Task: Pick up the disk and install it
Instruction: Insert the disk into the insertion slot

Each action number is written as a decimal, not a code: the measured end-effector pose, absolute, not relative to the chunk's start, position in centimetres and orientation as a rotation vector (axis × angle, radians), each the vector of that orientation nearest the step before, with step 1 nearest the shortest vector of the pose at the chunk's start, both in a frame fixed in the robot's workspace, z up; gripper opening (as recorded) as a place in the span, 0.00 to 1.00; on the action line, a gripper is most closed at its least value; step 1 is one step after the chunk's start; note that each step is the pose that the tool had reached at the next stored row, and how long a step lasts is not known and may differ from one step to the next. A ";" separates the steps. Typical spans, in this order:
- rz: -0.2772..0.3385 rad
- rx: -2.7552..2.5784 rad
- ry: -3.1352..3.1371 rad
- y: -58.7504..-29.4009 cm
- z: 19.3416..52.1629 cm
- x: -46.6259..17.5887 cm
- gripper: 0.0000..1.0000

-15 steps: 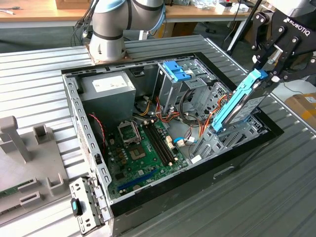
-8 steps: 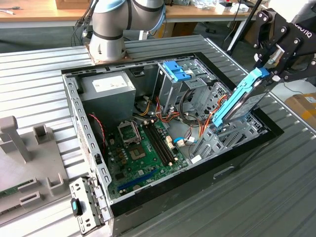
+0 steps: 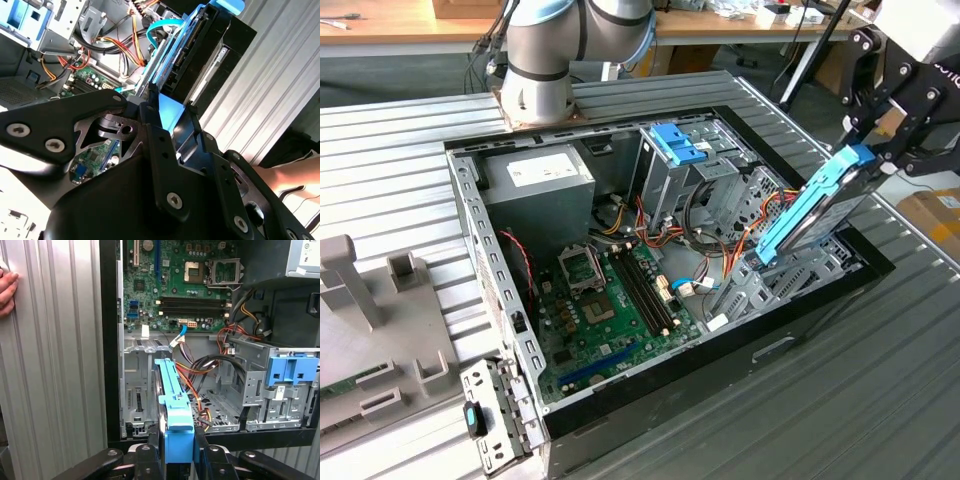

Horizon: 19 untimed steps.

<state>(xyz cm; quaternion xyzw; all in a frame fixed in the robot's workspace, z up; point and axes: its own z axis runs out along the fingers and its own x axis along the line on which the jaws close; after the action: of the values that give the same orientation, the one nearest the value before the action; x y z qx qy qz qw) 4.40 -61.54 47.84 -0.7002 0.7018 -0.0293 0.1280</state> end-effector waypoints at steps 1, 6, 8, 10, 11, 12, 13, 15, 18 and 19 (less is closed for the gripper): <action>-0.094 -2.032 2.036 -61.6 47.8 4.1 0.36; -0.112 -2.024 2.024 -61.8 47.8 3.5 0.36; -0.112 -2.024 2.025 -61.8 47.8 3.1 0.36; -0.112 -2.024 2.024 -61.8 47.8 3.1 0.36; -0.112 -2.023 2.024 -61.8 47.7 3.1 0.36; -0.112 -2.023 2.024 -61.8 47.6 3.1 0.36; -0.112 -2.023 2.024 -61.8 47.5 3.1 0.36; -0.109 -2.021 2.023 -61.7 47.4 3.1 0.36; -0.112 -2.019 2.020 -61.7 46.8 3.0 0.36; -0.112 -2.019 2.020 -61.7 46.8 3.0 0.36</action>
<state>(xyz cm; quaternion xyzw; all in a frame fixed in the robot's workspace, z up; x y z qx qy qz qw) 2.95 -61.69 46.75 -0.6993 0.6997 -0.0387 0.1411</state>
